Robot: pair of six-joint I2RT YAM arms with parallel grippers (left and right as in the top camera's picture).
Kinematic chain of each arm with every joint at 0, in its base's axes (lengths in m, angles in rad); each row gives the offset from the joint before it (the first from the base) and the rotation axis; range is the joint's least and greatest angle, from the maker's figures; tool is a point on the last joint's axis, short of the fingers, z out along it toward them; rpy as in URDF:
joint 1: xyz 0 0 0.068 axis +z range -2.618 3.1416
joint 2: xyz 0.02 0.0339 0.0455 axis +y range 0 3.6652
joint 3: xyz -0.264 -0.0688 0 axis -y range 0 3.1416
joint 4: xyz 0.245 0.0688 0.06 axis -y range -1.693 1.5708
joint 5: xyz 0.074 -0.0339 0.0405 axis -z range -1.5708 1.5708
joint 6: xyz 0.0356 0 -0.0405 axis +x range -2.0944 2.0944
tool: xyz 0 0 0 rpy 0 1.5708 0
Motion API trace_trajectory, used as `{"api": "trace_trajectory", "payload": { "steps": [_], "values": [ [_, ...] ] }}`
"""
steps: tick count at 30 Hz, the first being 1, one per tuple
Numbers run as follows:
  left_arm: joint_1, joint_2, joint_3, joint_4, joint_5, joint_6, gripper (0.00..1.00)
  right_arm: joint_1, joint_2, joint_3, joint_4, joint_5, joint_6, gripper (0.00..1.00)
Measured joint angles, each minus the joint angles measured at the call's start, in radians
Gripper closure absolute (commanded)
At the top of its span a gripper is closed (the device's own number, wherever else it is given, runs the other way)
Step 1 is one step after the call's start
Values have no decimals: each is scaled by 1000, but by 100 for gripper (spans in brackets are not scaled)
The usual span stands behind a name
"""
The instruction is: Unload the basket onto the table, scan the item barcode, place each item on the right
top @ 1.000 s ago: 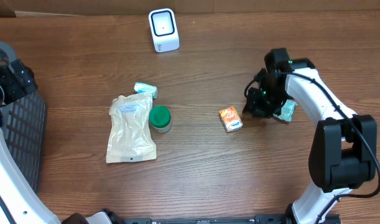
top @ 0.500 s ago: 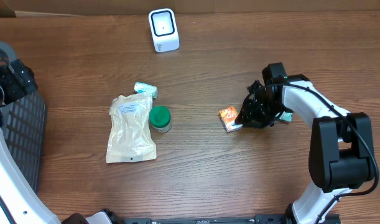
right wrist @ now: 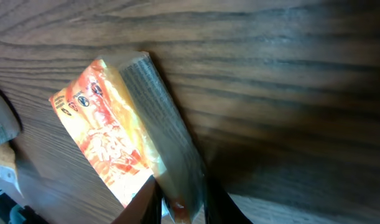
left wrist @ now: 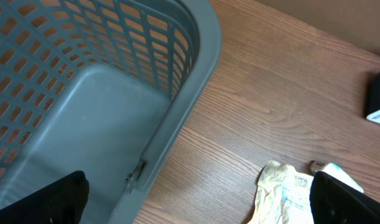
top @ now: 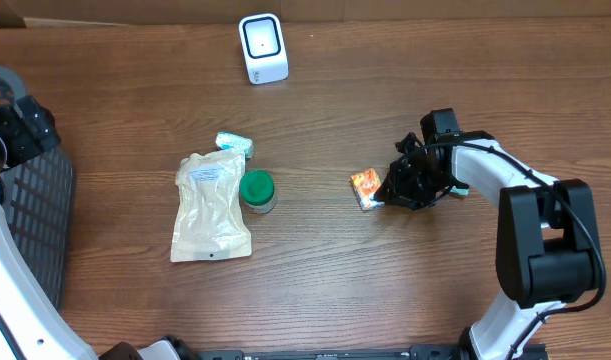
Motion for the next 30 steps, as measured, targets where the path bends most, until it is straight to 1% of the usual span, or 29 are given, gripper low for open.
{"api": "trace_trajectory", "payload": {
  "steps": [1, 2, 3, 10, 14, 17, 25, 27, 30],
  "values": [
    [0, 0, 0, 0, 0, 0, 0, 0, 2, 0, 2, -7, 1, 87],
    [0, 0, 0, 0, 0, 0, 0, 0, 3, 0, 4, -13, 2, 93],
    [0, 0, 0, 0, 0, 0, 0, 0, 4, 0, 5, -16, 2, 96],
    [0, 0, 0, 0, 0, 0, 1, 0, 4, 1, -3, -40, 12, 96],
    [0, 0, 0, 0, 0, 0, 0, 0, 3, 6, -50, -99, 10, 96],
    [0, 0, 0, 0, 0, 0, 1, 0, -20, 20, -68, -208, -10, 96],
    [0, 0, 0, 0, 0, 0, 0, 0, -194, 122, -34, -565, -24, 96],
    [0, 0, 0, 0, 0, 0, 1, 0, -213, 134, 25, -658, 4, 96],
    [0, 0, 0, 0, 0, 0, 1, 0, -216, 137, 156, -775, 96, 96]
  ]
}}
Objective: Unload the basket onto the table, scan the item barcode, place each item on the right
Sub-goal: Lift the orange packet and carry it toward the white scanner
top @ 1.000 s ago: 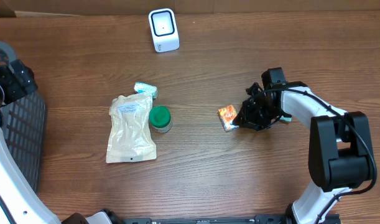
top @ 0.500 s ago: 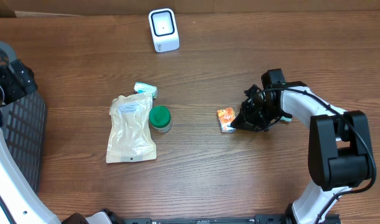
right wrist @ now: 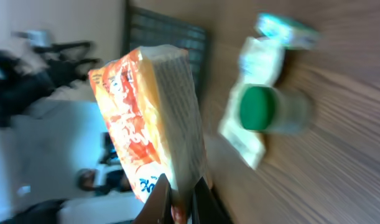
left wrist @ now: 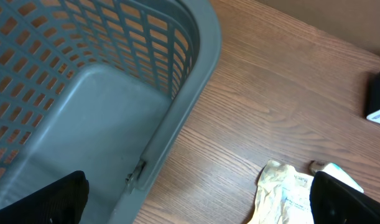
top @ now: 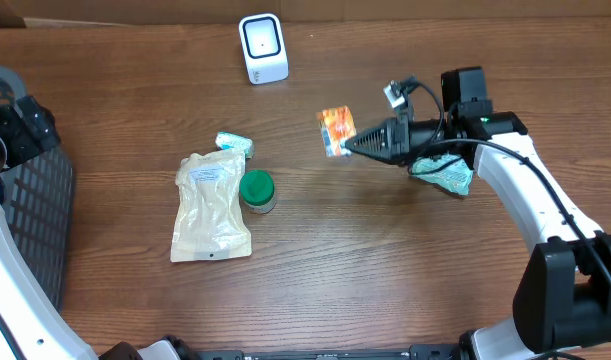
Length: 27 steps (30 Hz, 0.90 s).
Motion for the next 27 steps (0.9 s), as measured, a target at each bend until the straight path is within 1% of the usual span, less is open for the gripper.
{"api": "trace_trajectory", "payload": {
  "steps": [4, 7, 12, 14, 18, 27],
  "values": [
    [0, 0, 0, 0, 0, 0, 0, 0, 0, 2, 171, -85, 184, 96],
    [0, 0, 0, 0, 0, 0, 0, 0, 0, 2, 293, -122, 374, 96],
    [0, 0, 0, 0, 0, 0, 1, 0, 0, 2, 410, -144, 579, 96],
    [0, 0, 0, 0, 0, 0, 0, 0, 0, 2, 417, -148, 625, 96],
    [0, 0, 0, 0, 0, 0, 0, 0, 0, 2, 418, -151, 673, 96],
    [0, 0, 0, 0, 0, 0, 1, 0, 0, 2, 418, -151, 682, 96]
  ]
}}
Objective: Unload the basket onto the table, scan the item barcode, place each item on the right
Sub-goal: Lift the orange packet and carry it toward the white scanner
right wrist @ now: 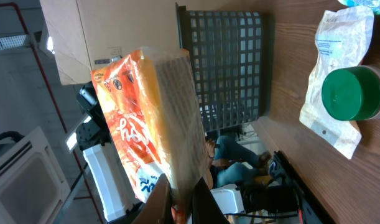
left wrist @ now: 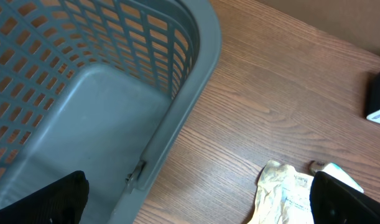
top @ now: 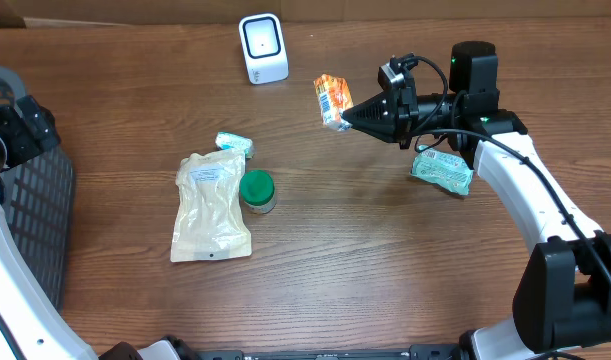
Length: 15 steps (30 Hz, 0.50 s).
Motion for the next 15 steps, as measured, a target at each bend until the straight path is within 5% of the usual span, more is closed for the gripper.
{"api": "trace_trajectory", "payload": {
  "steps": [5, 15],
  "values": [
    [0, 0, 0, 0, 0, 0, 0, 0, 0, 0, -33, 22, -48, 96],
    [0, 0, 0, 0, 0, 0, 0, 0, 0, 1, -428, 349, -300, 96]
  ]
}}
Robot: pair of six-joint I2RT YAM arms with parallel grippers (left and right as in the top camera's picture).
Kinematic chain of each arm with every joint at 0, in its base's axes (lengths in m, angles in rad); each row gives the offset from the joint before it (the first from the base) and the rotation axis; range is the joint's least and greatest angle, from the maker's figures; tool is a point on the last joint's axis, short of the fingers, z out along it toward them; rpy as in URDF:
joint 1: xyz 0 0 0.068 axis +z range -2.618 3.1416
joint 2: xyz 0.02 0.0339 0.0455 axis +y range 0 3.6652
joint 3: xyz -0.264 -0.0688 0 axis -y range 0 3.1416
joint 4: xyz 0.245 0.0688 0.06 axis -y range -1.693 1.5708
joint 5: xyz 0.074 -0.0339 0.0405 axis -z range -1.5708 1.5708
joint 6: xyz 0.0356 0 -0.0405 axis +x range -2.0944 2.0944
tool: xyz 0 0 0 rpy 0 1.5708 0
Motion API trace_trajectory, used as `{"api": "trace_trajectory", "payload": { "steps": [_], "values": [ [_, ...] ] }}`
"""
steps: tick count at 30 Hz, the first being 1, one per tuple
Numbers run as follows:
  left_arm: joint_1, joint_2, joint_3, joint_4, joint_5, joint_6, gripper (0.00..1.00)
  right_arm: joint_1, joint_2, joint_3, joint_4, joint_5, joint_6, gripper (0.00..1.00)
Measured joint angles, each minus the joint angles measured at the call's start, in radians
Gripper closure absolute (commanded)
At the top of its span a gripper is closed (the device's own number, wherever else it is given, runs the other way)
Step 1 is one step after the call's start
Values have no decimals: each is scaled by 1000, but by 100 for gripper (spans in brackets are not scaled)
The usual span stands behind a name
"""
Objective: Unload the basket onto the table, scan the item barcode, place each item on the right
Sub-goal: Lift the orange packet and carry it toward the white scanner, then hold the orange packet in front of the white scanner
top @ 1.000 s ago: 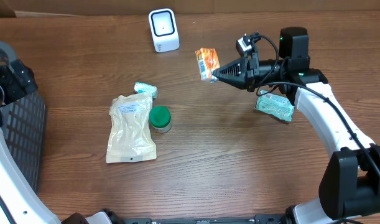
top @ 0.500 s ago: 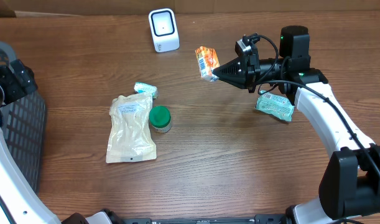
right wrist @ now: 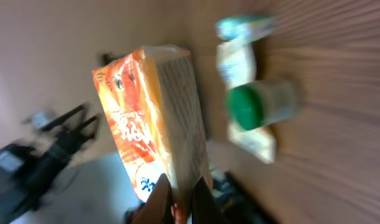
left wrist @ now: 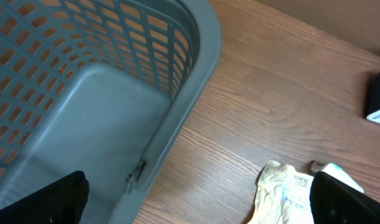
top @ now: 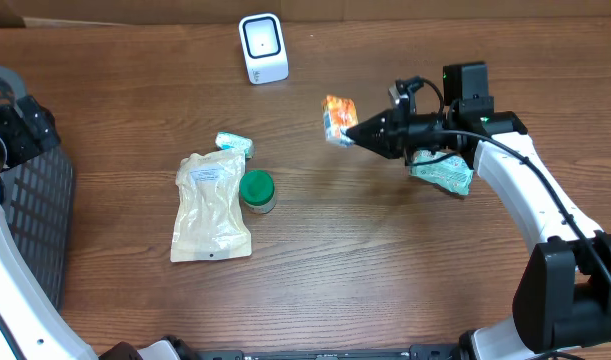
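My right gripper is shut on an orange snack packet, held in the air right of the table's middle; in the right wrist view the orange snack packet stands pinched between the fingertips. The white barcode scanner stands at the table's far edge, up and to the left of the packet. My left gripper is open over the grey basket at the far left, nothing between its fingers.
A beige pouch, a green-lidded jar and a small teal packet lie left of the middle. A teal wrapped packet lies under my right arm. The dark mesh basket fills the left edge.
My right gripper has come lower and slightly right with the orange packet, which has turned in the hold. The left arm has not moved.
My right gripper was shut on the orange packet lying on the table. Then the packet was lifted and carried up-left toward the scanner, then held higher and closer to it. Now it hangs slightly lower and further right. The left arm stayed over the basket throughout.
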Motion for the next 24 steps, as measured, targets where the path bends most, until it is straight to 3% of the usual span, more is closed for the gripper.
{"api": "trace_trajectory", "payload": {
  "steps": [8, 17, 20, 24],
  "values": [
    [0, 0, 0, 0, 0, 0, 0, 4, 2, 46, -203, 310, -135, 96],
    [0, 0, 0, 0, -2, 0, 0, 100, 45, 547, -453, 714, -231, 96],
    [0, 0, 0, 0, -2, 0, 0, 178, 79, 706, -455, 867, -258, 96],
    [0, 0, 0, 0, -2, 0, 1, 268, 129, 791, -394, 1049, -306, 96]
  ]
}}
